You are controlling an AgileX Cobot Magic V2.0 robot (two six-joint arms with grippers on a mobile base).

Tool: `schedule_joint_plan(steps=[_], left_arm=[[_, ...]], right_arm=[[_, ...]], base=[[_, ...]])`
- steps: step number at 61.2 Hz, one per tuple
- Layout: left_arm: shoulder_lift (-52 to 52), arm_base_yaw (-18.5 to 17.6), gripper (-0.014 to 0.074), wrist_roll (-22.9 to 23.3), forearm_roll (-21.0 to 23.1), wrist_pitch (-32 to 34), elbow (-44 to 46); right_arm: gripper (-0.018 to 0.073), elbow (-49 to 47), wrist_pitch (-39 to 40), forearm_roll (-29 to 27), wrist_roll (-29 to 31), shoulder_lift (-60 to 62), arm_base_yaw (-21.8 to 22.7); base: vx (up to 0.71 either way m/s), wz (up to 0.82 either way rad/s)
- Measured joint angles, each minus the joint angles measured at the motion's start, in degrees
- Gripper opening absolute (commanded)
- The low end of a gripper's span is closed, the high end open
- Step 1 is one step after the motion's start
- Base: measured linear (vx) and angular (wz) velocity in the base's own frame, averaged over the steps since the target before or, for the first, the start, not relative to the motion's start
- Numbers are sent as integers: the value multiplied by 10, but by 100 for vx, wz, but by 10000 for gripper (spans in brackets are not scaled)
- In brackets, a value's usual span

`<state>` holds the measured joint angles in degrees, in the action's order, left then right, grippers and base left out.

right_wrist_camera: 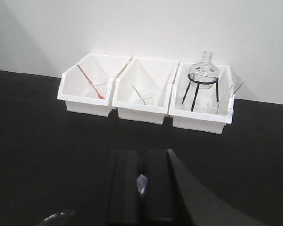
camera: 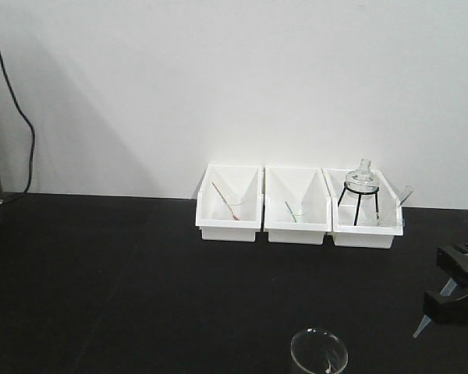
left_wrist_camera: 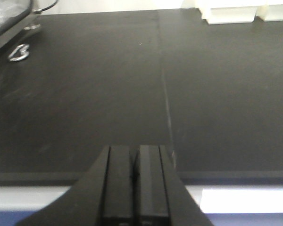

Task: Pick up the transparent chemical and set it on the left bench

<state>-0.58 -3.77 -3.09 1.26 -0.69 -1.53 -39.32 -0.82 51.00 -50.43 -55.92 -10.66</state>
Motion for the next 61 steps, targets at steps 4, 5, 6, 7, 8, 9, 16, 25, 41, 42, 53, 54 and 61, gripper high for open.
schedule_joint_plan(steps=[4, 5, 6, 7, 8, 9, 16, 25, 41, 42, 53, 54, 61], left_arm=[[0, 0, -3, 0, 0, 0, 0], [0, 0, -3, 0, 0, 0, 0], [0, 0, -3, 0, 0, 0, 0], [0, 0, -3, 0, 0, 0, 0], [0, 0, -3, 0, 0, 0, 0], [0, 0, -3, 0, 0, 0, 0], [0, 0, -3, 0, 0, 0, 0], [0, 0, -3, 0, 0, 0, 0], [0, 0, -3, 0, 0, 0, 0], [0, 0, -3, 0, 0, 0, 0], [0, 0, -3, 0, 0, 0, 0], [0, 0, -3, 0, 0, 0, 0], [0, 0, -3, 0, 0, 0, 0]], right_arm=[[-4, 0, 0, 0, 0, 0, 0], [-4, 0, 0, 0, 0, 0, 0], [-4, 0, 0, 0, 0, 0, 0], [-4, 0, 0, 0, 0, 0, 0], [-4, 0, 0, 0, 0, 0, 0], [-4, 0, 0, 0, 0, 0, 0], [-4, 0, 0, 0, 0, 0, 0], [-4, 0, 0, 0, 0, 0, 0], [-3, 0, 35, -2, -9, 0, 0], [-3, 0, 44, -2, -10, 0, 0], [-3, 0, 121, 5, -45, -9, -22], [-3, 0, 123, 9, -53, -12, -29], [-3, 0, 124, 65, -92, -36, -86]], base=[[25, -20], [23, -17], [23, -17], [23, -17], [22, -15], [21, -13], [18, -11], [14, -6], [7, -2], [3, -1], [1, 0], [0, 1], [0, 1]])
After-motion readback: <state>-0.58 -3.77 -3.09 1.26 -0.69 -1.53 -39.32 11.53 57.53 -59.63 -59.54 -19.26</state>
